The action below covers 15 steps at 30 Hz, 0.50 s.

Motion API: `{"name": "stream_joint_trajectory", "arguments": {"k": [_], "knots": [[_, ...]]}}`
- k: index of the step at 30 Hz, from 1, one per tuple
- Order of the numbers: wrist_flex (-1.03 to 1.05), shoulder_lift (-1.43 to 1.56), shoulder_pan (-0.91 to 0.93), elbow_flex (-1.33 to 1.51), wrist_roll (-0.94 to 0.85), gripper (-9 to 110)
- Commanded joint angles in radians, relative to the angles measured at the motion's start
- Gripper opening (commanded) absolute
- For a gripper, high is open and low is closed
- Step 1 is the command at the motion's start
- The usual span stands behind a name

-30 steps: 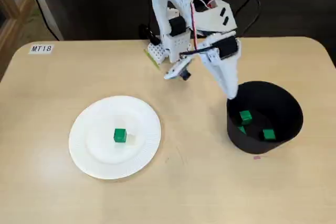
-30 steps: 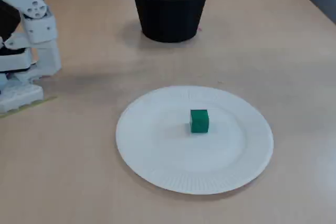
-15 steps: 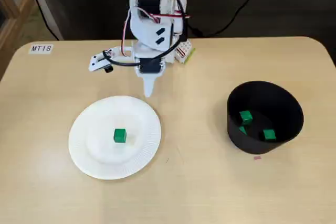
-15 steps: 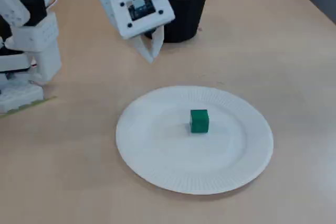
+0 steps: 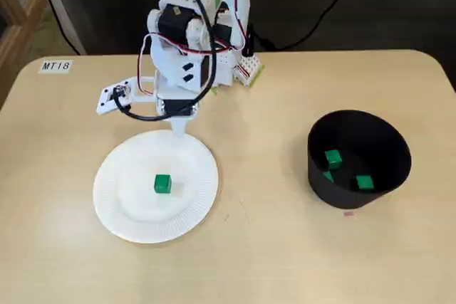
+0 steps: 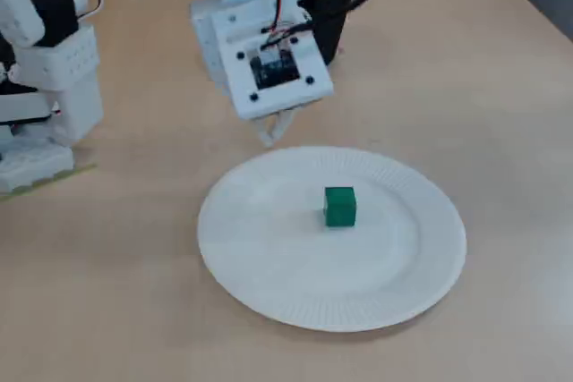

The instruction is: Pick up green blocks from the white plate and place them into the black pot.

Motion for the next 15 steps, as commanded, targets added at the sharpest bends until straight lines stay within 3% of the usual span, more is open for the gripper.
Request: {"name": "stream_joint_trajectory", "arguments": {"k": [1, 11, 15], "knots": [[-0.038, -0.037, -0.017, -0.038, -0.011, -2], [-0.081, -0.086, -0.034, -0.038, 0.091, -2], [-0.087, -0.055, -0.017, -0.035, 0.089, 22]]}}
